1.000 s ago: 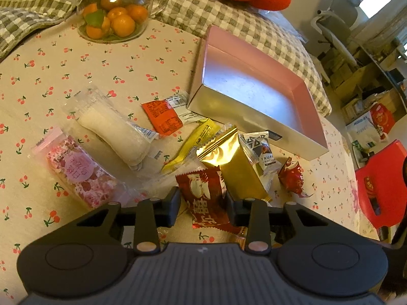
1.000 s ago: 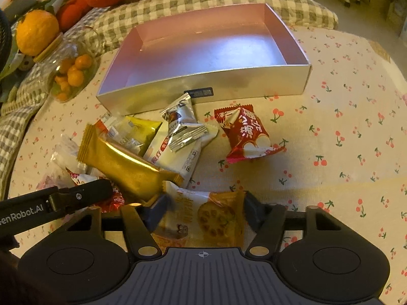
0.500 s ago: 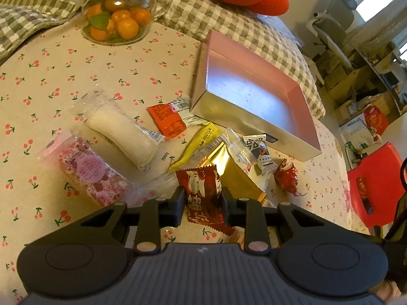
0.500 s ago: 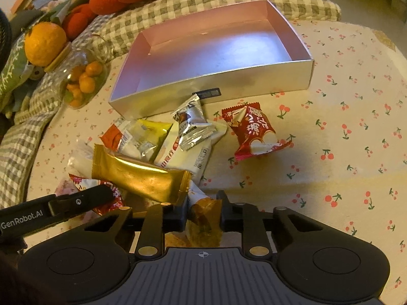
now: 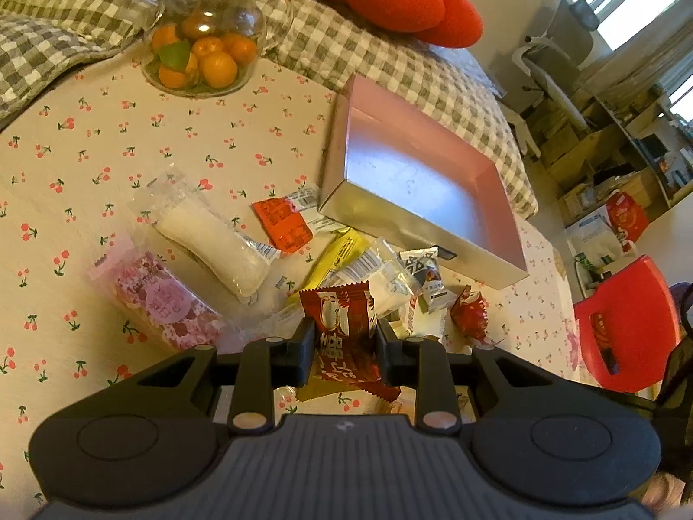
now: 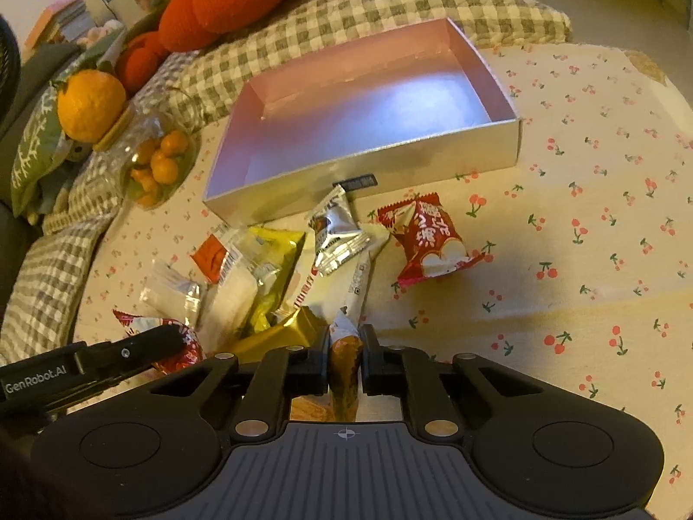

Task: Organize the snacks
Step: 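Grasp the red candy packet with the left tool while the right tool grasps the wafer cookie pack, then lower both packets into the silver box and open both tools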

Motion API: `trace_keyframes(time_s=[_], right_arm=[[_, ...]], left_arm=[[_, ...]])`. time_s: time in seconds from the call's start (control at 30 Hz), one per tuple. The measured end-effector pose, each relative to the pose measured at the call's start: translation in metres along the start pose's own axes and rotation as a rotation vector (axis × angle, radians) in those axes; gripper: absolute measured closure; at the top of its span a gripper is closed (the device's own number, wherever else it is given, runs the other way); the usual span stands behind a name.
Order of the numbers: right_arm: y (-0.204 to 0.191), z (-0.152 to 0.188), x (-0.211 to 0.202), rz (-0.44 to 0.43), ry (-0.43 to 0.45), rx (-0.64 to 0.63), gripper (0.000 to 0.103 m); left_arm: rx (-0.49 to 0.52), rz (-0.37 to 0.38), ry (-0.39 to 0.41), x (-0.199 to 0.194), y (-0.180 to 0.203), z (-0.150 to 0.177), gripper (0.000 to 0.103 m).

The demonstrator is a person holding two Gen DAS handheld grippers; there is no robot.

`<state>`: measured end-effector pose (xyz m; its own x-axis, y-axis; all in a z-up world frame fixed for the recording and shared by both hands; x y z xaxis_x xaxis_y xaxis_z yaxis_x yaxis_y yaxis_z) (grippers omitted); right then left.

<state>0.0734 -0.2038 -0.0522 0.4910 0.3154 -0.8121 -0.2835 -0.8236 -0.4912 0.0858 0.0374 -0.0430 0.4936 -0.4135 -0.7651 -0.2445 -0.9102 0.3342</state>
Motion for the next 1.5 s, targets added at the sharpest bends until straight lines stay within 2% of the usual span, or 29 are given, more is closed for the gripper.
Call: trace_keyframes(time_s=[0.2, 0.47, 0.67, 0.83, 1.03, 1.23, 1.5], right_arm=[[0.000, -0.011, -0.015, -0.039, 0.035, 0.032, 0.091], [0.008, -0.048, -0.033, -0.098, 0.098, 0.134, 0.091], [0.013, -0.074, -0.031, -0.143, 0.138, 0.213, 0.091], [0.015, -0.089, -0.020, -0.180, 0.176, 0.259, 0.091], [0.025, -0.107, -0.007, -0.218, 0.228, 0.313, 0.091], [0.040, -0.124, 0.014, -0.195, 0.236, 0.353, 0.091], [0.049, -0.131, 0.037, -0.137, 0.235, 0.336, 0.091]], left_arm=[[0.001, 0.005, 0.028, -0.005, 0.002, -0.008, 0.077], [-0.005, -0.013, 0.076, -0.006, 0.007, -0.028, 0.077], [-0.035, -0.032, 0.111, 0.000, 0.010, -0.049, 0.077], [-0.022, -0.061, 0.132, 0.015, 0.014, -0.069, 0.077], [-0.006, -0.075, 0.117, 0.040, 0.014, -0.089, 0.077], [0.043, -0.122, 0.083, 0.062, 0.020, -0.109, 0.077], [0.139, -0.204, 0.023, 0.095, 0.033, -0.114, 0.077]])
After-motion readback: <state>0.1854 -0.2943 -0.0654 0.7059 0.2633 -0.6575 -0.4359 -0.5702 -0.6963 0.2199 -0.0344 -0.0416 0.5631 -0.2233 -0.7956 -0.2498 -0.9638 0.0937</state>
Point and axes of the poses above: each gripper's, at about its wrist camera, not at the fingertips, and x roughly the way its jaws point, y to its right, z to its underside, the point moved 3 cm from there along x, roughly the way its jaws point, and after that the axes turned 15 degrees about x, right-handed, at the moved point
